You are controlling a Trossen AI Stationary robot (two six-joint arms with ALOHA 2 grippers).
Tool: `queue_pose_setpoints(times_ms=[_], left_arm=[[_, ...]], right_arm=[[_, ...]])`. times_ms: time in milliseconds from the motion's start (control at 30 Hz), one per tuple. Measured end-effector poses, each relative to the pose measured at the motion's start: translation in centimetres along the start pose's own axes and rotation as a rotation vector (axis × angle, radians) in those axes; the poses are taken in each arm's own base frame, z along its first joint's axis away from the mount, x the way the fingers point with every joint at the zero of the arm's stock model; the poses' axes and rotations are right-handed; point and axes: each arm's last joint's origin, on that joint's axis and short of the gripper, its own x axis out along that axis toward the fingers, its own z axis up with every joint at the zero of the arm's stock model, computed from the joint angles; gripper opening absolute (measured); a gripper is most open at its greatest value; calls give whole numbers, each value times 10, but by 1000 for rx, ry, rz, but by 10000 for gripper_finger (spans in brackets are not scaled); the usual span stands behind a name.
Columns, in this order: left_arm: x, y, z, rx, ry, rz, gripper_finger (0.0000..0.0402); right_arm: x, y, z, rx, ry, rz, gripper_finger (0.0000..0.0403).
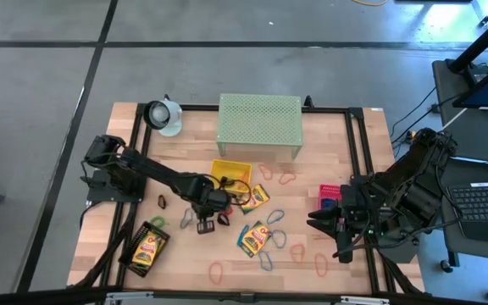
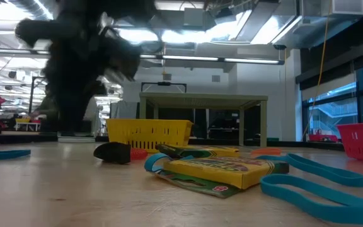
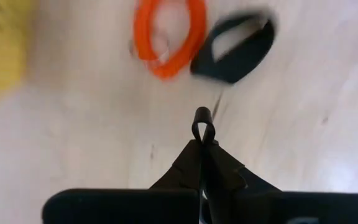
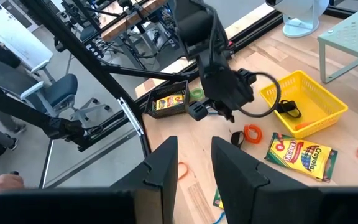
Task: Pick & Place Office Desk Supplies
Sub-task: Put the black rubber band into the yellow bin
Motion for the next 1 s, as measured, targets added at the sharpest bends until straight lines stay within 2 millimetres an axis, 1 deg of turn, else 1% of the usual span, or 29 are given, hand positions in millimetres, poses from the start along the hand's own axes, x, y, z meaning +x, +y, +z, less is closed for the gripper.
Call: queue_pose_setpoints(times_ms=[100,133,200,267,367,433,500,567,667,833,900,1000], left_arm=[[-22,0,18,22,-87,47,3],[-29,2,25,25,-122,66,3],[-40,13,37,14,-174,99,3],[-45,31,46,-13,-200,128,3],[-48,67,53,-73,-189,167,3],[-48,88,59,-102,-191,149,3],[-50,104,61,-119,-183,139,3],[-48,115,63,-124,-177,113,3],[-42,124,63,-135,-130,81,3],[-34,121,65,-90,-115,67,6],[-34,118,66,-82,-116,71,15],[-35,116,66,-83,-126,66,42]], right_arm=[[0,0,0,-6,0,0,98],[0,0,0,-11,0,0,98],[0,0,0,-21,0,0,98],[0,0,0,-22,0,0,98],[0,0,0,-22,-2,-1,98],[0,0,0,-22,-2,-1,98],[0,0,0,-22,-1,0,98],[0,0,0,-22,-1,0,98],[0,0,0,-20,0,0,98],[-2,1,-1,-19,3,7,98],[-2,1,-2,-17,6,9,98],[-3,1,-2,-8,6,11,98]])
